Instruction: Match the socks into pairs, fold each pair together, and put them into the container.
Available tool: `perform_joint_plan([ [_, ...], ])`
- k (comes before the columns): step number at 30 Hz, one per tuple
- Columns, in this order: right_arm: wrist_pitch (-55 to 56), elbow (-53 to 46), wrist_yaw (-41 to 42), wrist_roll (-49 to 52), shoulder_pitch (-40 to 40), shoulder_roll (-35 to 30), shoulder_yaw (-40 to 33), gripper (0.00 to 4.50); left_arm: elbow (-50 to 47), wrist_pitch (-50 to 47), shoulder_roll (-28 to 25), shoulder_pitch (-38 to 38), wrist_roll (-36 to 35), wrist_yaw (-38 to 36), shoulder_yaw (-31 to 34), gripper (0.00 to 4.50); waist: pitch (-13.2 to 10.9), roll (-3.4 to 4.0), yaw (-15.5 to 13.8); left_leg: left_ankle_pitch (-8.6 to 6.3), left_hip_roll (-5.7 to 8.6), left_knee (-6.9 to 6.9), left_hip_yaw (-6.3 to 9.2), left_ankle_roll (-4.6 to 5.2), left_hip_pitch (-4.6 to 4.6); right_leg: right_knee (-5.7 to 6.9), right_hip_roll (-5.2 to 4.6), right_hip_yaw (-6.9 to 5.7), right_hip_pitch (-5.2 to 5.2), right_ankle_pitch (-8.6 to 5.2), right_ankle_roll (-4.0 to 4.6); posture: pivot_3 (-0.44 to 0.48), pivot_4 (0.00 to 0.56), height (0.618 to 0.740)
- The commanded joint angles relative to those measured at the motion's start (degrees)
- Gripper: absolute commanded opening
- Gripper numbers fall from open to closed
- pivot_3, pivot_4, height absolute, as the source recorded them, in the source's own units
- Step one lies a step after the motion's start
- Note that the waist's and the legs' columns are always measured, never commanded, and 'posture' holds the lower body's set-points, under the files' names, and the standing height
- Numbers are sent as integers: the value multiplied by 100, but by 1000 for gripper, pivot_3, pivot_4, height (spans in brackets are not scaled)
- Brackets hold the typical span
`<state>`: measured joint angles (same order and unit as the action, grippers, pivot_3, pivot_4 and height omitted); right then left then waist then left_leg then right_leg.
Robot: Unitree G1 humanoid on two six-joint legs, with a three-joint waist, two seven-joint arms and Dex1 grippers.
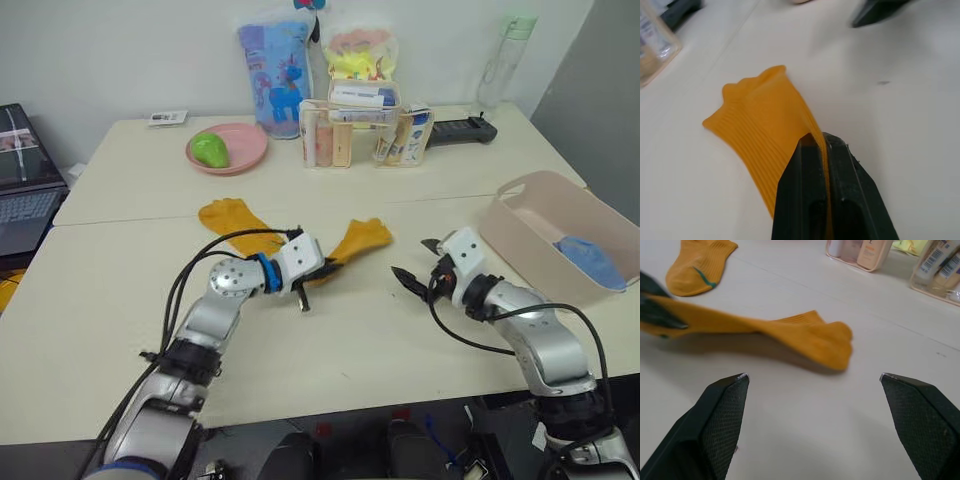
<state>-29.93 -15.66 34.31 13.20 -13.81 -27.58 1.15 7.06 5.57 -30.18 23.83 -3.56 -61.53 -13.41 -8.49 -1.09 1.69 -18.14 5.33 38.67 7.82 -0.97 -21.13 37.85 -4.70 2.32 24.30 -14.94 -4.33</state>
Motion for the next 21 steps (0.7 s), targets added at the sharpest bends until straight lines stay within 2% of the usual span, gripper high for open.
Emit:
perform_joint_plan([
  [1, -302, -445, 349, 425, 147, -283, -247, 4500, -736, 651, -617, -453, -267, -764, -36, 27, -1, 2, -1, 0, 0, -2, 0, 0, 0, -2, -1, 1, 0, 0, 0, 0, 150, 740],
  [6, -741, -582, 635, 851, 217, -530, -308, 4500, -427, 1542, -1167, -592, -66, -988, 32, 27, -2, 3, -100, -4, 4, 2, 8, 7, 6, -1, -4, -9, -18, 1, 1, 0, 150, 740],
  [11, -828, -485, 908, 870, 203, -713, 11, 4500, -378, 1922, -1095, -776, 75, -581, 6, 27, -2, 3, -147, -9, 6, 3, 0, 15, 8, -9, -6, -7, -19, 0, 0, 0, 150, 740],
  [15, -810, -345, 905, 859, 73, -677, 121, 4500, -526, 1988, -1151, -1085, -88, -517, 111, 929, -2, 3, -142, -9, 3, 3, -2, 15, 8, -5, -6, -4, -16, 0, 0, 0, 150, 740],
  [20, -679, -114, 941, 765, 26, -696, 238, 4500, -671, 1710, -1091, -1269, -527, -238, 513, 2650, -3, 3, -165, -9, 4, 4, 1, 15, 8, -4, -6, -8, -17, 0, 0, 0, 150, 740],
  [21, -673, -61, 948, 754, -14, -685, 267, 4500, -654, 1398, -1098, -1346, -722, -173, 661, 2969, -2, 3, -163, -9, 5, 5, 1, 15, 8, -4, -8, -8, -18, 0, 0, 0, 150, 740],
])
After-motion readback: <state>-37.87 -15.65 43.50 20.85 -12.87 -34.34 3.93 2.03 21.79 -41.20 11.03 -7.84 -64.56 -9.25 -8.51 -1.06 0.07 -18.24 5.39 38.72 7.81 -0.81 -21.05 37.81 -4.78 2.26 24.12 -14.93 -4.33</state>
